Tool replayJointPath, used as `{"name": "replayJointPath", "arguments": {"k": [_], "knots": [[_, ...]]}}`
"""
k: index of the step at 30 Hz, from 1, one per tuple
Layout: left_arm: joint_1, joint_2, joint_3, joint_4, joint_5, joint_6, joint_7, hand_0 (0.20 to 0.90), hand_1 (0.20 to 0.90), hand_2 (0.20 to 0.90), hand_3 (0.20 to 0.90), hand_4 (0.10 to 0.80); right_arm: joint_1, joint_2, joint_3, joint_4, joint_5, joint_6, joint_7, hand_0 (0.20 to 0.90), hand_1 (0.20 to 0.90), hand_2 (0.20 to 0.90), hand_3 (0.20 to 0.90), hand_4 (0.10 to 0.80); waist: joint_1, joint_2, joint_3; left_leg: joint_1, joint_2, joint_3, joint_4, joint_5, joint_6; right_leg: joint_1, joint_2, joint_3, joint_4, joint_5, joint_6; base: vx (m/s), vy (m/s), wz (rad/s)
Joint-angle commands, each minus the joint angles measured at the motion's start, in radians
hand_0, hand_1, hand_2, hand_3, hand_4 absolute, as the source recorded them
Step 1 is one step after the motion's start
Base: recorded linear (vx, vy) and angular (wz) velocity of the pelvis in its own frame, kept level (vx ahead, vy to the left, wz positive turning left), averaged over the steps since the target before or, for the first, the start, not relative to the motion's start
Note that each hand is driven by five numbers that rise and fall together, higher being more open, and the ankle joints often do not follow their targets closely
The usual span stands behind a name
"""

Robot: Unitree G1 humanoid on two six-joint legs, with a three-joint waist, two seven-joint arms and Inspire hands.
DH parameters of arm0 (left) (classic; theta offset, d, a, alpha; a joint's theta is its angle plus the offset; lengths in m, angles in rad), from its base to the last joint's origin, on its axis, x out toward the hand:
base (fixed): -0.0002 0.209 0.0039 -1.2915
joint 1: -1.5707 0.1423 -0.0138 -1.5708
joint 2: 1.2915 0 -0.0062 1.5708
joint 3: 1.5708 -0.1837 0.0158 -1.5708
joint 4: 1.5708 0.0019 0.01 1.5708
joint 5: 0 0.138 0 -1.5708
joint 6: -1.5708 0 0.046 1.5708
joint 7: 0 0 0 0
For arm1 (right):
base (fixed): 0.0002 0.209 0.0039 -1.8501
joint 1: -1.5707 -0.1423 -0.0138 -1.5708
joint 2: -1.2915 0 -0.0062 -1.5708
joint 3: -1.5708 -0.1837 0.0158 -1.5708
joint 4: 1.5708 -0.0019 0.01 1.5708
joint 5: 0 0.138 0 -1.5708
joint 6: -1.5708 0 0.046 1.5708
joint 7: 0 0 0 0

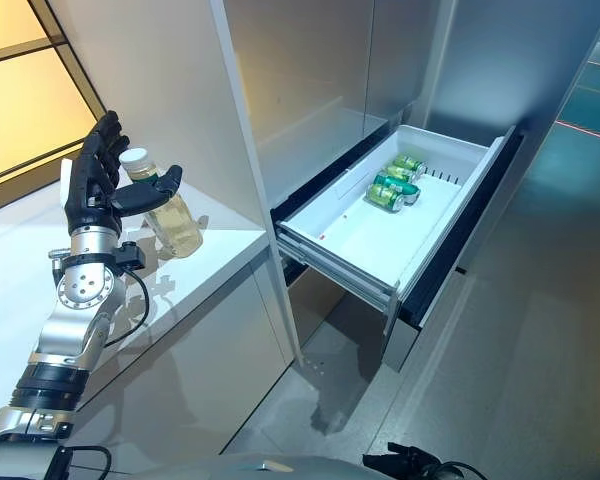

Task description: Put drinks into fridge and close the fridge

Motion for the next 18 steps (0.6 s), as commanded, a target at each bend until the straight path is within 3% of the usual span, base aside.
{"name": "replayJointPath", "arguments": {"k": [1,18], "knots": [[-0.142,0.027,0.006,0.024,0.014,-0.061,0.036,0.9,0.9,0.9,0.9,0.8,-0.022,-0.008,0.021,0.008,-0.017,0.007,0.016,0.9,0.9,0.9,0.9,0.8,-0.01,0.01,0.0,0.028,-0.075,0.081,0.025,-0.14,0.076,-0.062,0.051,0.01,0.133,-0.108,0.012,0.022,0.006,-0.07],[-0.146,0.015,-0.013,0.076,0.022,-0.046,0.043,0.9,0.9,0.9,0.9,0.8,-0.012,-0.004,0.021,0.0,-0.012,0.006,0.014,0.9,0.9,0.9,0.9,0.8,-0.023,0.01,0.006,0.029,-0.078,0.09,0.031,-0.145,0.08,-0.066,0.053,0.022,0.14,-0.108,0.014,0.003,0.001,-0.01]]}}
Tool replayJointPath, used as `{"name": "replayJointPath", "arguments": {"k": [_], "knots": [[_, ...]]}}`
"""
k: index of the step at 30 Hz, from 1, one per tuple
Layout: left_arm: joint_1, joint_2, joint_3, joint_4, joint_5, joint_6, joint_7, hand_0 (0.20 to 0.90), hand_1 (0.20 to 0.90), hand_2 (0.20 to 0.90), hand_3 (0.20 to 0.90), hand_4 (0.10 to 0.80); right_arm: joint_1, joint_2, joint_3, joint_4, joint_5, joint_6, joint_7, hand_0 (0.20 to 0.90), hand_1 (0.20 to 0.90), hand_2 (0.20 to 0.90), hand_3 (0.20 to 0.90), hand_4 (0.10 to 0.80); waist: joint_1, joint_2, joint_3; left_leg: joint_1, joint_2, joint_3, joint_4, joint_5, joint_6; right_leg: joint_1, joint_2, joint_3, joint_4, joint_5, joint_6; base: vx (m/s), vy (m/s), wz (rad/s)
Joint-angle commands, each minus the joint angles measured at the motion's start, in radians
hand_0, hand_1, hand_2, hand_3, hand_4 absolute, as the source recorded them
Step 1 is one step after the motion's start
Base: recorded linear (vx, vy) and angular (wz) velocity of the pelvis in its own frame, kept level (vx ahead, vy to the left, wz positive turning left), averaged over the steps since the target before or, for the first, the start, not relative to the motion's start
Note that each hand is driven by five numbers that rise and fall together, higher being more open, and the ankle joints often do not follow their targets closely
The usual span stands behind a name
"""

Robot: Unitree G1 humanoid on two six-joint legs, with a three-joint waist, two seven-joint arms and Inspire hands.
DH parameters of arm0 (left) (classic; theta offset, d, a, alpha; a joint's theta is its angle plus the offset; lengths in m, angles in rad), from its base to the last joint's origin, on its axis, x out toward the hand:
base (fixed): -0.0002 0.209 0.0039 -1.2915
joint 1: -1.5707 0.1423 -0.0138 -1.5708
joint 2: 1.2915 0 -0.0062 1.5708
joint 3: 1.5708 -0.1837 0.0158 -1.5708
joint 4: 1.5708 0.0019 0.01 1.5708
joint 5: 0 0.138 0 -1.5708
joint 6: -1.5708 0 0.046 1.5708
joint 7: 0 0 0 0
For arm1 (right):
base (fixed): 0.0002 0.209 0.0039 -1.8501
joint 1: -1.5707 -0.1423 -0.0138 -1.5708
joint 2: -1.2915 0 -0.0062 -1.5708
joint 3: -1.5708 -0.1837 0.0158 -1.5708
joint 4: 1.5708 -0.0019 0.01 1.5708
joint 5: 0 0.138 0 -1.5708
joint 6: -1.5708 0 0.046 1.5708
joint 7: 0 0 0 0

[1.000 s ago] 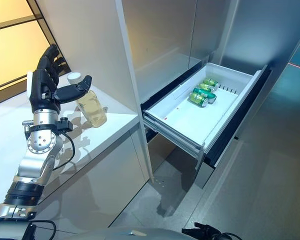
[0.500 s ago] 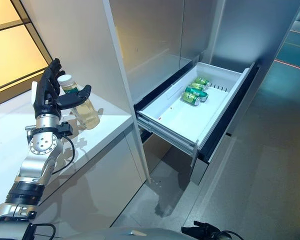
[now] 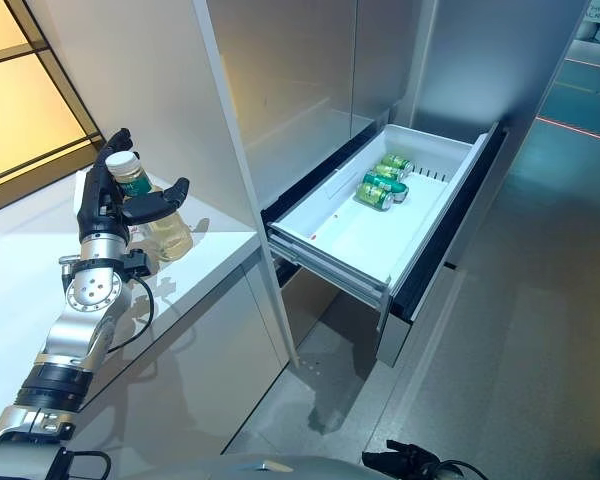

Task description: Put drinks into fridge and close the fridge

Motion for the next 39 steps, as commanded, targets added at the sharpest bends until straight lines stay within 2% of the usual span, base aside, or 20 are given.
{"name": "replayJointPath", "arguments": {"k": [1,17,39], "knots": [[-0.145,0.017,0.022,0.039,0.024,-0.043,0.04,0.9,0.9,0.9,0.9,0.8,-0.012,-0.005,0.02,0.004,-0.013,0.007,0.01,0.9,0.9,0.9,0.9,0.8,-0.008,0.01,0.006,0.024,-0.08,0.074,0.031,-0.145,0.08,-0.06,0.052,0.005,0.136,-0.112,0.017,0.0,0.0,0.0],[-0.141,0.025,0.022,0.128,0.059,-0.048,0.08,0.9,0.9,0.9,0.9,0.8,-0.005,-0.008,0.019,-0.003,-0.015,0.01,0.012,0.9,0.9,0.9,0.9,0.8,-0.015,0.01,0.008,0.024,-0.08,0.08,0.035,-0.149,0.081,-0.062,0.052,0.007,0.138,-0.114,0.017,0.0,0.0,0.0],[-0.14,0.01,0.015,0.151,0.041,-0.026,0.082,0.9,0.9,0.9,0.9,0.8,-0.004,-0.008,0.02,-0.007,-0.016,0.013,0.01,0.9,0.9,0.9,0.9,0.8,-0.018,0.012,0.01,0.026,-0.081,0.08,0.036,-0.15,0.08,-0.06,0.052,0.007,0.139,-0.114,0.017,0.0,0.0,0.0]]}}
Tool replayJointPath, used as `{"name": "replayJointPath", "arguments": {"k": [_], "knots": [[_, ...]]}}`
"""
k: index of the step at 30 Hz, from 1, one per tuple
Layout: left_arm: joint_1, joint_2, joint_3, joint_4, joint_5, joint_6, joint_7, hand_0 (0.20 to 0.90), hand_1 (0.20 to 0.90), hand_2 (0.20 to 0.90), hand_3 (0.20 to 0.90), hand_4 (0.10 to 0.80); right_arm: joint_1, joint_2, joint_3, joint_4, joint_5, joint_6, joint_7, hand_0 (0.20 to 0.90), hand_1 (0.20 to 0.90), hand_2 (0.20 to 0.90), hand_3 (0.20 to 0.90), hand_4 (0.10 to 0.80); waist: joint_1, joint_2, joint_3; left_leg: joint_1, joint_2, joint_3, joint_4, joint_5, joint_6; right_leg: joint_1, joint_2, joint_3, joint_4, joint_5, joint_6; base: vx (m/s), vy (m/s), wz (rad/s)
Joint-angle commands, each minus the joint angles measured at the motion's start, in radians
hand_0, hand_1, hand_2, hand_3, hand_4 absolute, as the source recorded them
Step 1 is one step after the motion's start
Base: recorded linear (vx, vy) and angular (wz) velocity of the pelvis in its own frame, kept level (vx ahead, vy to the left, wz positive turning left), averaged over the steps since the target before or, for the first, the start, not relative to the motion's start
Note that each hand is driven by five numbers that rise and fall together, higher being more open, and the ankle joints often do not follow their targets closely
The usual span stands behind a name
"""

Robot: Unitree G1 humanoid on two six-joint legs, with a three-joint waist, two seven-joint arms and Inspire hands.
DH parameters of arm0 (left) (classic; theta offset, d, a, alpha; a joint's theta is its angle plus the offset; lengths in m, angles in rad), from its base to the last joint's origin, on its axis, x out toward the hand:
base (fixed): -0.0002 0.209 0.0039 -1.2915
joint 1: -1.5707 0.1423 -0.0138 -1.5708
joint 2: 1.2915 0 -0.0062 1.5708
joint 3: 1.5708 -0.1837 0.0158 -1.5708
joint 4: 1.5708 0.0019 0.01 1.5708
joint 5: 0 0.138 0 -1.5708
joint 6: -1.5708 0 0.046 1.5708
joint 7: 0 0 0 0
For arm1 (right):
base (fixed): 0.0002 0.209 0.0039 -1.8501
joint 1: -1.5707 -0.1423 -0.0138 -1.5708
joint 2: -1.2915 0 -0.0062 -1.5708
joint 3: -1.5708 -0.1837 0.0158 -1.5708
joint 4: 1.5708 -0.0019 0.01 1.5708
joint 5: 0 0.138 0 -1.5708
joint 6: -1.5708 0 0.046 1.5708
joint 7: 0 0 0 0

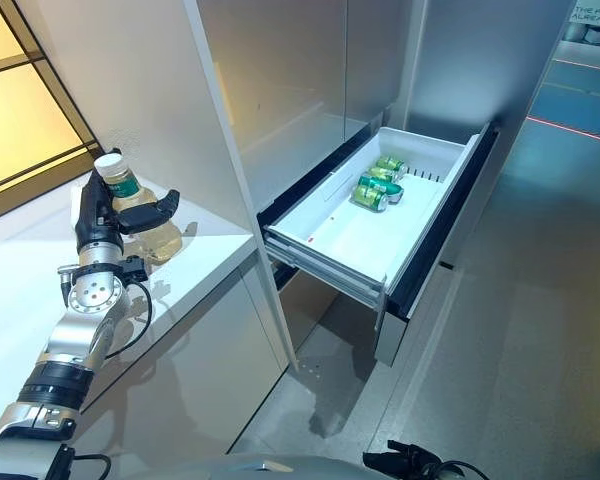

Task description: Put drinks into fridge and close the fridge

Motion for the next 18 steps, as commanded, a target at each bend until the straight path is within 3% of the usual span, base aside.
{"name": "replayJointPath", "arguments": {"k": [1,13,14,16,18], "knots": [[-0.125,0.024,0.015,0.014,0.026,-0.046,0.031,0.9,0.9,0.9,0.9,0.8,-0.011,-0.002,0.019,0.007,-0.016,0.01,0.009,0.9,0.9,0.9,0.9,0.8,-0.007,0.002,0.019,0.021,-0.083,0.073,0.036,-0.15,0.08,-0.061,0.051,0.001,0.138,-0.117,0.019,0.0,0.0,0.0],[-0.129,0.019,0.019,0.014,-0.003,-0.071,0.028,0.9,0.9,0.9,0.9,0.8,-0.01,-0.002,0.02,0.012,-0.02,0.006,0.011,0.9,0.9,0.9,0.9,0.8,-0.006,0.002,0.017,0.021,-0.082,0.073,0.036,-0.149,0.079,-0.06,0.05,0.0,0.137,-0.116,0.019,0.0,0.0,0.0],[-0.128,0.016,0.019,0.011,-0.01,-0.078,0.027,0.599,0.599,0.599,0.549,0.449,-0.011,-0.001,0.02,0.012,-0.02,0.007,0.011,0.9,0.9,0.9,0.9,0.8,-0.006,0.002,0.016,0.021,-0.082,0.072,0.035,-0.148,0.078,-0.061,0.051,0.001,0.136,-0.116,0.019,0.0,0.0,0.0],[-0.128,0.006,0.022,0.003,-0.063,-0.119,0.009,0.305,0.305,0.305,0.205,0.105,-0.012,0.001,0.022,0.01,-0.019,0.007,0.007,0.9,0.9,0.9,0.9,0.8,-0.006,0.002,0.016,0.019,-0.083,0.071,0.035,-0.148,0.079,-0.061,0.05,0.002,0.136,-0.115,0.019,0.0,0.0,0.0],[-0.128,-0.007,0.028,-0.011,-0.121,-0.166,-0.017,0.3,0.3,0.3,0.2,0.1,-0.014,0.002,0.021,0.014,-0.021,0.006,0.009,0.9,0.9,0.9,0.9,0.8,-0.005,0.001,0.016,0.021,-0.082,0.07,0.033,-0.148,0.079,-0.06,0.051,0.002,0.136,-0.116,0.019,0.0,0.0,0.0]]}}
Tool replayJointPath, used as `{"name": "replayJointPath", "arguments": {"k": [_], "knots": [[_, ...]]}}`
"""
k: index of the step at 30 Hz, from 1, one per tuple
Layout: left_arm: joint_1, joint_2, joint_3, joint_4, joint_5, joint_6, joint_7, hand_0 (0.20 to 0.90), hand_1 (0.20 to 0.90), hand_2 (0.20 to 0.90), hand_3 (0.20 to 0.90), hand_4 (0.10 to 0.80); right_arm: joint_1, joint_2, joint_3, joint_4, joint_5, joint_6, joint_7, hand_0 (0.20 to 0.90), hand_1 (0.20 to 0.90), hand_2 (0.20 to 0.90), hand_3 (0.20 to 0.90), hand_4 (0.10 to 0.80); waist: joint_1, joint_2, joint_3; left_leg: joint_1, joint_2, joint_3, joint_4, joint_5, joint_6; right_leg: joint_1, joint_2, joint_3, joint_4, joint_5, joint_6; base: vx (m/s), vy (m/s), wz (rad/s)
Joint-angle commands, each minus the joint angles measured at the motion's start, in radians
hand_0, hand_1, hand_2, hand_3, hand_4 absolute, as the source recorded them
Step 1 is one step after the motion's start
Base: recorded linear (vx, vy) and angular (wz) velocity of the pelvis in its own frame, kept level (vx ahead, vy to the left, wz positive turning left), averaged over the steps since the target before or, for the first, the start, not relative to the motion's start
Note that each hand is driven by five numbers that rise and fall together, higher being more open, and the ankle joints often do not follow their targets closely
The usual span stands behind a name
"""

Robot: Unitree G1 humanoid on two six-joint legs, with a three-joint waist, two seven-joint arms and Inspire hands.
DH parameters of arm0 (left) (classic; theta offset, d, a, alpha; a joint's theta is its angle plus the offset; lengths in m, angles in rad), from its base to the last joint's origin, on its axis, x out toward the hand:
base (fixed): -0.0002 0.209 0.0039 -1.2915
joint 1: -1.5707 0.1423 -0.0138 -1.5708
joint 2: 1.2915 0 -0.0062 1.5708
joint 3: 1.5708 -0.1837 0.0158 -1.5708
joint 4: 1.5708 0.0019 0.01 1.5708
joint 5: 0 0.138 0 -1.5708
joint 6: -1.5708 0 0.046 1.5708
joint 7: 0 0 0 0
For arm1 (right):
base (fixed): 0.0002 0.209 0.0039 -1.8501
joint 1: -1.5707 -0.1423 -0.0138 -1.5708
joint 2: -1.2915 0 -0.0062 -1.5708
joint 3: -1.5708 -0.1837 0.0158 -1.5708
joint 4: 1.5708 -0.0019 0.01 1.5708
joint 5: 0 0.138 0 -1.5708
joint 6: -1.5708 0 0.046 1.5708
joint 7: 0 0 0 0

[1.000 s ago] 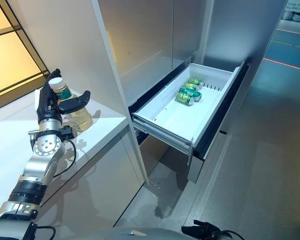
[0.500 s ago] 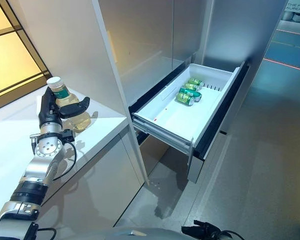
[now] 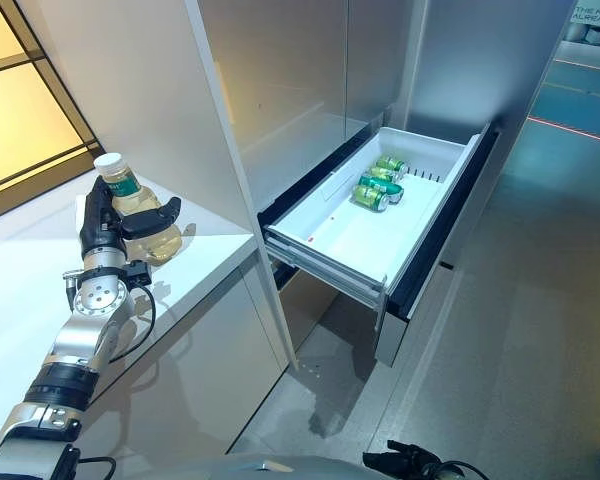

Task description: Put drinks into fridge and close the fridge

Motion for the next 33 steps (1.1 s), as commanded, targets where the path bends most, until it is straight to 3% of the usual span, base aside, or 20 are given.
{"name": "replayJointPath", "arguments": {"k": [1,7,12,16,19,25,30,33], "knots": [[-0.129,0.001,0.032,-0.036,-0.129,-0.186,-0.058,0.3,0.3,0.3,0.2,0.1,-0.016,0.002,0.022,0.016,-0.022,0.006,0.01,0.9,0.9,0.9,0.9,0.8,-0.005,0.003,0.016,0.021,-0.082,0.07,0.033,-0.147,0.079,-0.06,0.051,0.003,0.135,-0.116,0.019,0.0,0.0,0.0],[-0.12,-0.104,0.03,-0.185,-0.411,-0.33,-0.263,0.3,0.3,0.3,0.2,0.1,-0.029,-0.001,0.024,0.012,-0.03,-0.044,0.011,0.9,0.9,0.9,0.9,0.8,0.0,-0.003,0.017,0.023,-0.08,0.062,0.025,-0.144,0.076,-0.059,0.051,0.005,0.133,-0.114,0.017,0.0,0.0,0.0],[-0.136,-0.097,0.012,-0.329,-0.374,-0.345,-0.375,0.3,0.3,0.3,0.2,0.1,-0.032,-0.008,0.065,-0.123,-0.056,-0.106,0.008,0.9,0.9,0.9,0.9,0.8,-0.001,-0.008,0.022,0.02,-0.079,0.058,0.024,-0.141,0.078,-0.063,0.051,0.006,0.136,-0.112,0.018,-0.013,-0.009,-0.01],[-0.163,-0.079,-0.018,-0.43,-0.355,-0.335,-0.465,0.3,0.3,0.3,0.2,0.1,-0.029,-0.009,0.085,-0.261,-0.007,-0.087,0.052,0.9,0.9,0.9,0.9,0.8,-0.005,-0.012,0.026,0.022,-0.079,0.057,0.02,-0.14,0.079,-0.064,0.051,0.005,0.133,-0.109,0.019,-0.037,-0.02,0.0],[-0.189,-0.073,-0.069,-0.511,-0.399,-0.29,-0.624,0.3,0.3,0.3,0.2,0.1,-0.022,0.002,0.098,-0.417,0.079,-0.023,0.18,0.9,0.9,0.9,0.9,0.8,-0.011,-0.016,0.026,0.025,-0.078,0.057,0.015,-0.139,0.078,-0.06,0.053,0.004,0.125,-0.103,0.02,-0.014,-0.013,0.0],[-0.194,-0.063,-0.161,-0.567,-0.459,-0.238,-0.772,0.3,0.3,0.3,0.2,0.1,-0.004,-0.008,0.133,-0.712,0.106,0.008,0.227,0.9,0.9,0.9,0.9,0.8,-0.024,-0.025,0.029,0.028,-0.078,0.056,0.011,-0.134,0.075,-0.055,0.052,0.0,0.11,-0.089,0.026,-0.034,-0.024,0.0],[-0.135,-0.058,-0.226,-0.56,-0.468,-0.227,-0.876,0.3,0.3,0.3,0.2,0.1,-0.046,-0.11,0.104,-1.076,0.187,0.047,0.307,0.9,0.9,0.9,0.9,0.8,-0.038,-0.03,0.034,0.03,-0.077,0.064,0.007,-0.127,0.078,-0.057,0.053,0.012,0.101,-0.072,0.03,-0.049,-0.015,-0.08],[-0.112,-0.059,-0.239,-0.537,-0.471,-0.221,-0.907,0.3,0.3,0.3,0.2,0.1,-0.075,-0.159,0.083,-1.192,0.213,0.054,0.346,0.9,0.9,0.9,0.9,0.8,-0.04,-0.032,0.035,0.026,-0.078,0.069,0.009,-0.126,0.08,-0.063,0.053,0.019,0.1,-0.066,0.031,-0.045,-0.006,-0.13]]}}
